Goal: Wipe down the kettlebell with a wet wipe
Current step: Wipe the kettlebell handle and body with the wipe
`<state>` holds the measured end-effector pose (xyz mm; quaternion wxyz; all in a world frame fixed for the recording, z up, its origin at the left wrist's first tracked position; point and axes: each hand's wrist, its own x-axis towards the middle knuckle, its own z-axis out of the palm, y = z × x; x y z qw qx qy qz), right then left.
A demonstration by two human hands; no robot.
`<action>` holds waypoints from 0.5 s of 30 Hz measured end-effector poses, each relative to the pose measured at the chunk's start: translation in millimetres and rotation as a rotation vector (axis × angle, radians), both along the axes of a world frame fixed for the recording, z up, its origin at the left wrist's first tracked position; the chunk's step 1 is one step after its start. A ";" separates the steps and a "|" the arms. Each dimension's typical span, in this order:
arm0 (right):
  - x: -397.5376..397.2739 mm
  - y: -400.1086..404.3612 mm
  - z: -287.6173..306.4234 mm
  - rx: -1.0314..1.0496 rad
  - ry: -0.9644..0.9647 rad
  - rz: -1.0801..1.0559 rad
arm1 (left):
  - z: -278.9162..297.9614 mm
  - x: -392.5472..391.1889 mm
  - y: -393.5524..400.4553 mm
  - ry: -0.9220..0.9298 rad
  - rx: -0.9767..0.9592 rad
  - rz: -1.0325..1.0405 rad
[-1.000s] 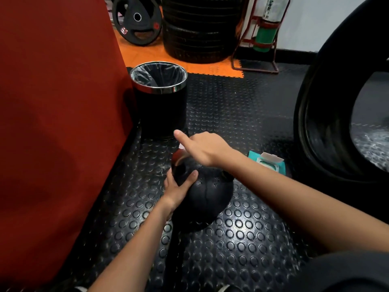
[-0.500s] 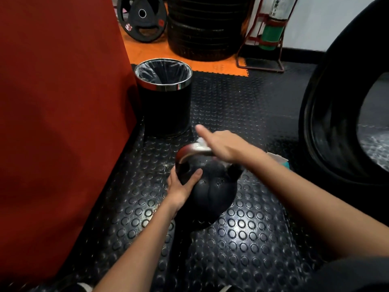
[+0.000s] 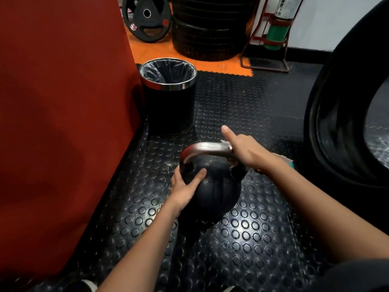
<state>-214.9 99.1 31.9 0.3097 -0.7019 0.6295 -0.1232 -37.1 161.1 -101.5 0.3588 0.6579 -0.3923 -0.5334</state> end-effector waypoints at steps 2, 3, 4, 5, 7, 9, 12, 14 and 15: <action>24.8 0.5 5.0 -0.090 0.175 0.127 | -2.6 0.1 -0.3 0.014 -0.017 0.033; 38.7 2.6 6.2 -0.127 0.255 0.201 | -4.6 -0.1 -0.8 0.015 -0.026 0.038; 50.0 5.6 6.0 -0.175 0.311 0.262 | -4.6 -0.6 -0.6 0.008 -0.033 0.031; 57.9 8.5 3.9 -0.236 0.349 0.302 | -4.9 -1.2 -0.5 0.008 -0.043 0.024; 62.4 12.7 -3.0 -0.362 0.372 0.317 | -6.1 -1.3 -0.8 0.014 -0.060 0.028; 48.4 14.7 -11.0 -0.438 0.335 0.276 | -4.5 -1.3 -0.3 0.016 -0.041 0.011; 14.9 23.0 -25.9 -0.553 0.262 0.149 | -4.7 -0.4 -1.0 0.015 -0.005 0.007; -6.4 33.3 -45.0 -0.581 0.097 0.034 | -5.3 0.6 -1.9 0.009 0.004 -0.007; -13.7 39.4 -54.1 -0.569 -0.004 -0.025 | -5.4 1.0 -2.5 0.010 0.009 -0.014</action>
